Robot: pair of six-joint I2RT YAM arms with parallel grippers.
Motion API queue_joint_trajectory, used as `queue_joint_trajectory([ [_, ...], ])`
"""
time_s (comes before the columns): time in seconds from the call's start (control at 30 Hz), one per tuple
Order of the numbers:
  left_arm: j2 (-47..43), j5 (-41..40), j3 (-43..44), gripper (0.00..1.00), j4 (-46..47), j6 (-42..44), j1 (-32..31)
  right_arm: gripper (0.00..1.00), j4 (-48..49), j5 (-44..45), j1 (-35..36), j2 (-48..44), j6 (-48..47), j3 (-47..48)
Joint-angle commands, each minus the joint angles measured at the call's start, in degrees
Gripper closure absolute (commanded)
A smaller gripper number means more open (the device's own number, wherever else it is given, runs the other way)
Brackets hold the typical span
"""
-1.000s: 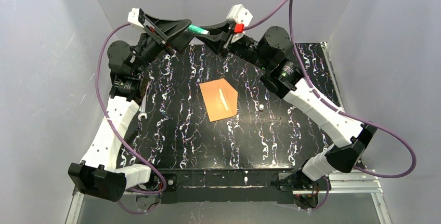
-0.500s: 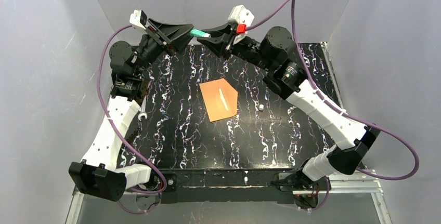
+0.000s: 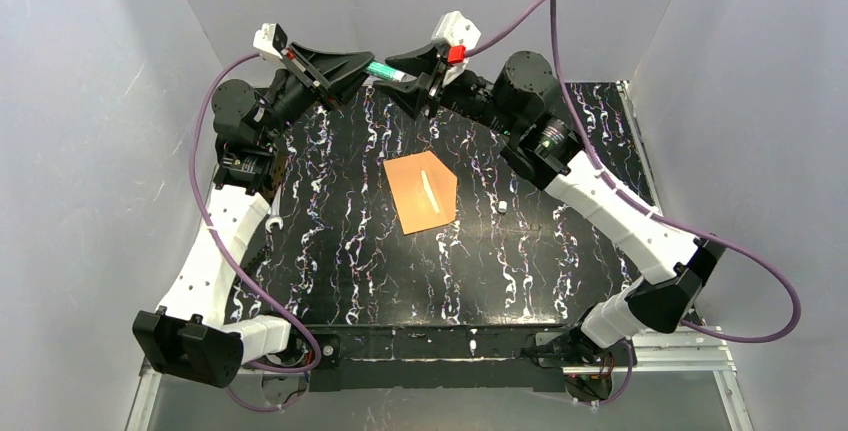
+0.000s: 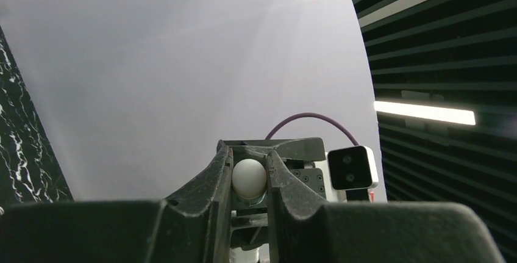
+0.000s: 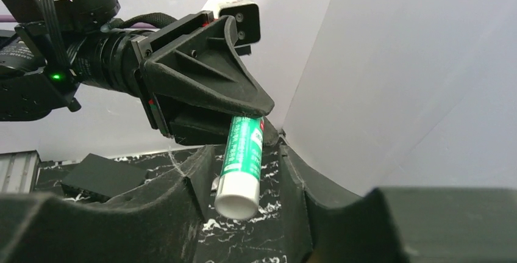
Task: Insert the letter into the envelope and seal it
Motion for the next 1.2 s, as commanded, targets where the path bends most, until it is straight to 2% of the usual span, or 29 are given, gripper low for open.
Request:
queue_joint_trajectory([
  [0.0, -2.2, 1.7, 0.0, 1.00, 2.0, -3.0, -0.1, 0.48, 8.3, -2.9, 0.1, -0.1, 0.7, -1.5],
  [0.13, -1.9, 2.1, 1.3, 1.00, 1.9, -4.3, -0.1, 0.46, 13.0, -3.8, 0.1, 0.0, 0.7, -3.6],
  [0.23, -1.9, 2.2, 1.2, 1.00, 2.0, -5.9, -0.1, 0.57, 16.4, -3.8, 0.1, 0.1, 1.6, -4.0],
  [0.33, -1.8, 2.2, 1.2, 1.00, 2.6, -7.9, 0.0, 0.58, 19.0, -4.1, 0.1, 0.9, 2.8, -3.6],
  [0.53, -1.3, 1.9, 1.0, 1.00, 4.6, -11.5, 0.0, 0.60, 20.0, -4.4, 0.1, 2.9, 3.5, -2.1],
  [0.7, -0.8, 1.4, -0.1, 1.00, 8.3, -15.1, -0.1, 0.57, 20.1, -4.4, 0.2, 3.8, 3.2, -1.9],
  [0.93, -0.8, 1.2, -1.5, 1.00, 8.5, -15.5, -0.1, 0.63, 21.8, -4.0, 0.1, 3.7, 3.4, -1.6],
  [1.0, -0.7, 1.2, -1.6, 1.00, 8.5, -15.6, -0.1, 0.69, 22.0, -4.2, 0.2, 3.9, 3.7, -1.2],
  [1.17, -0.6, 1.3, -1.7, 1.00, 8.7, -15.4, -0.1, 0.99, 19.9, -3.5, 0.1, 4.5, 3.9, 0.6],
])
